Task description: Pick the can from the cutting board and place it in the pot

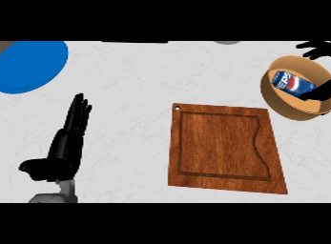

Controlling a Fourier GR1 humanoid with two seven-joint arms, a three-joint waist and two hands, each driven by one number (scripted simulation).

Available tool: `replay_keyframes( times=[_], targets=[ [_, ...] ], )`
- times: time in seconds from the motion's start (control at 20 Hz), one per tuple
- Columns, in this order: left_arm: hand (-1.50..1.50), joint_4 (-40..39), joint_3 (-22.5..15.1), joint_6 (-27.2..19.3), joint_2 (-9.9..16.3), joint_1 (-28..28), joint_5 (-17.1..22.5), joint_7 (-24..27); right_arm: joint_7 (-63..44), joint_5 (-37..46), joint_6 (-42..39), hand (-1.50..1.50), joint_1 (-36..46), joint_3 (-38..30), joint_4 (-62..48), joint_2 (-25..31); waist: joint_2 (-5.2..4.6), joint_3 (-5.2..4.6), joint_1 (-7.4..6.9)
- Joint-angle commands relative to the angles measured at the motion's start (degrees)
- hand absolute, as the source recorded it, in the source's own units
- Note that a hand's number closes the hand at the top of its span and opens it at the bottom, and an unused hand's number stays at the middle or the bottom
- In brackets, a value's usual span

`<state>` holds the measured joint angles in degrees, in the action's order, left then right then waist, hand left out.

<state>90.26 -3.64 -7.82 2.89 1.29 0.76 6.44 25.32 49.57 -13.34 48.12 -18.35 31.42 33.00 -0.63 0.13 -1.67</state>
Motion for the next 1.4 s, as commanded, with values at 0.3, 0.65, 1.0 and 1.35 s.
replay_keyframes(
  times=[0.3,0.65,1.0,1.35],
  targets=[
    [0.00,0.0,1.4,0.4,0.7,0.3,0.8,0.0,-0.1,-20.0,-7.9,-1.50,7.0,-19.1,-8.8,2.1,0.16,-0.03,0.28],
    [0.00,1.2,0.4,0.7,0.2,-0.8,0.6,0.3,3.8,-22.1,-9.6,-1.50,5.7,-22.5,-16.6,11.4,-0.59,0.08,-1.18],
    [0.00,-1.3,0.4,-0.2,-0.7,2.9,-0.3,0.0,8.4,-23.6,-11.7,-1.50,4.2,-24.1,-19.0,15.3,-0.99,0.17,-1.43],
    [0.00,-0.1,-0.7,-0.1,-0.8,2.5,-0.9,0.5,9.7,-24.2,-12.6,-1.50,3.1,-25.1,-20.5,18.8,-1.35,0.31,-2.49]
  ],
)
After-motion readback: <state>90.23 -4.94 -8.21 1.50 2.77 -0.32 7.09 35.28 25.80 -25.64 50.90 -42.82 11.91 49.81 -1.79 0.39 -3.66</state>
